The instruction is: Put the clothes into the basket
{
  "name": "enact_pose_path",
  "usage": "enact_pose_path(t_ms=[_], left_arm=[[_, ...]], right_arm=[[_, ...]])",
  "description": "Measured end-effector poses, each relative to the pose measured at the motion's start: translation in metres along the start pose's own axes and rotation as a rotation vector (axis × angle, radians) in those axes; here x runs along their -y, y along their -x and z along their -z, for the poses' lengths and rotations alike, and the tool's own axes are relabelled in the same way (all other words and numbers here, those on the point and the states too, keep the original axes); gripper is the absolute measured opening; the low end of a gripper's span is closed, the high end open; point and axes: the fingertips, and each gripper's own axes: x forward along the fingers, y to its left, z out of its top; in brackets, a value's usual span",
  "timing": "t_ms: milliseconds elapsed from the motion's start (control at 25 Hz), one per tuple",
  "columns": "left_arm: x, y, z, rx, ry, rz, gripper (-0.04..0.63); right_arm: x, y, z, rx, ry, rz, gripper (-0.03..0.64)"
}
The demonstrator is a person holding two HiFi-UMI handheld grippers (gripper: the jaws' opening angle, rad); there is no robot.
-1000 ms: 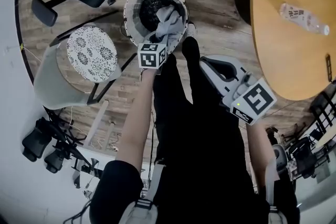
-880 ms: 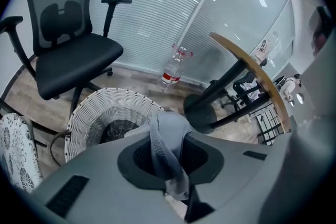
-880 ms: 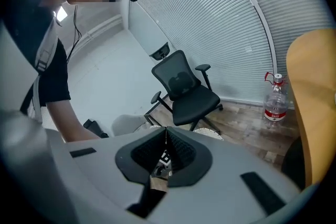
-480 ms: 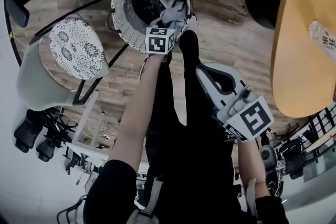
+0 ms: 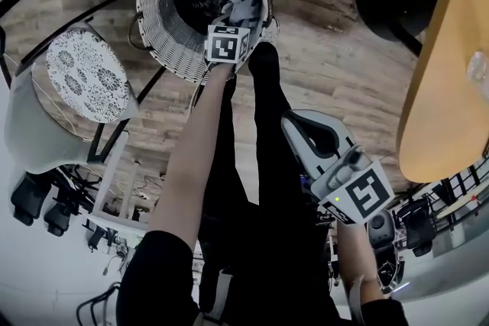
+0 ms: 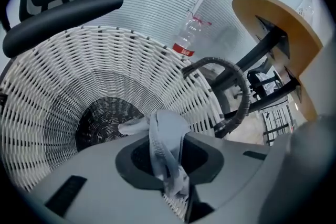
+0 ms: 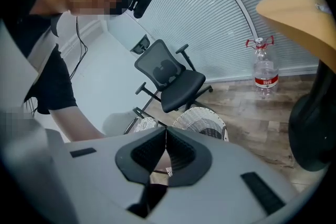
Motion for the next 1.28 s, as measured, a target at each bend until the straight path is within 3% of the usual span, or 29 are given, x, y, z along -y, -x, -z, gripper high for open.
enact_pose_path(t_ms=[160,320,640,1280], left_arm=[[-0.001,-0.012,0.006,-0.021,0.069,0.023,0.067],[-0.006,-0.018,0.013,-0.06,0.06,0.011,0.077],[-0.008,-0.013,0.022,-0.06,0.124,0.061,0.149],[-0.012,0.045,0.0,-0.004,0.09,0.084,0.149]], right_arm=[[0.008,-0.003,0.007,0.0,-0.019,0.003,0.017],[0.004,-0.007,0.013,-0.009,-0.02,-0.002,0.017],[-0.019,-0.019,0.017,-0.032,-0.005,-0.039,0.017],[-0.052,-0.02,-0.009,-0.004,0.063,-0.043,0.017]])
